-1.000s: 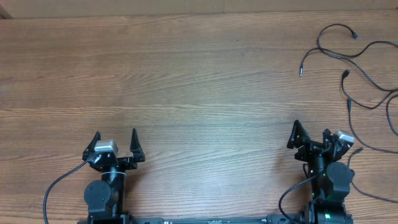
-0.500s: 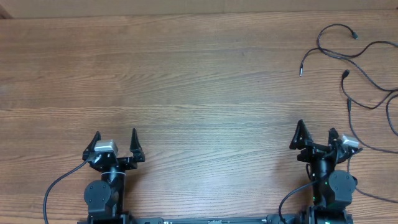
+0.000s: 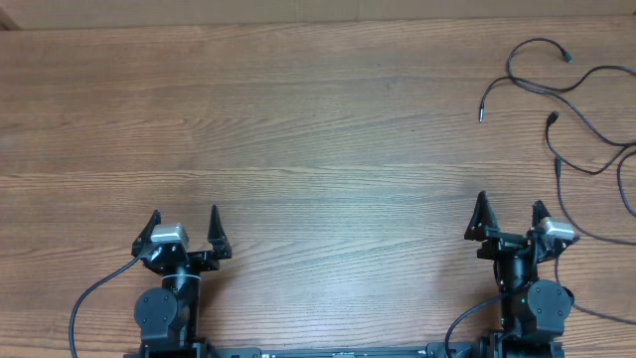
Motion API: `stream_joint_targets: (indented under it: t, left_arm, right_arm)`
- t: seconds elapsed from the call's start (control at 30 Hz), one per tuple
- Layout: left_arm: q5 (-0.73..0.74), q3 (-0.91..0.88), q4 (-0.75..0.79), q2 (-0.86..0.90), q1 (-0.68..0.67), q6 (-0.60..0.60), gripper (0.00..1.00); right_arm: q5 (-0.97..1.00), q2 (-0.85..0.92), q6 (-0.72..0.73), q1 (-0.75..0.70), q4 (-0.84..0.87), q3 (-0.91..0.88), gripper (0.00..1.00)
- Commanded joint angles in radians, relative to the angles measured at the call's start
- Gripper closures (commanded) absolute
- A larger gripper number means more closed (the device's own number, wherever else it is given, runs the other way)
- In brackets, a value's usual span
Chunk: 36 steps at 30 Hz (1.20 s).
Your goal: Untangle cables
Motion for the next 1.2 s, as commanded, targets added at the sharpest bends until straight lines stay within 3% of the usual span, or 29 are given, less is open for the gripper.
stream_joint_targets:
  t: [0.0,1.17]
  left_arm:
    - [-0.002,-0.003,-0.002,-0.01,0.006,0.012,0.0]
    - [-0.002,-0.003,-0.002,-0.01,0.006,0.012,0.0]
  right_arm:
    - [-0.005,-0.011,-0.038,0.006,0.005,-0.011,0.0]
    - [-0.051,-0.011,-0.142,0.115,0.008,-0.011,0.0]
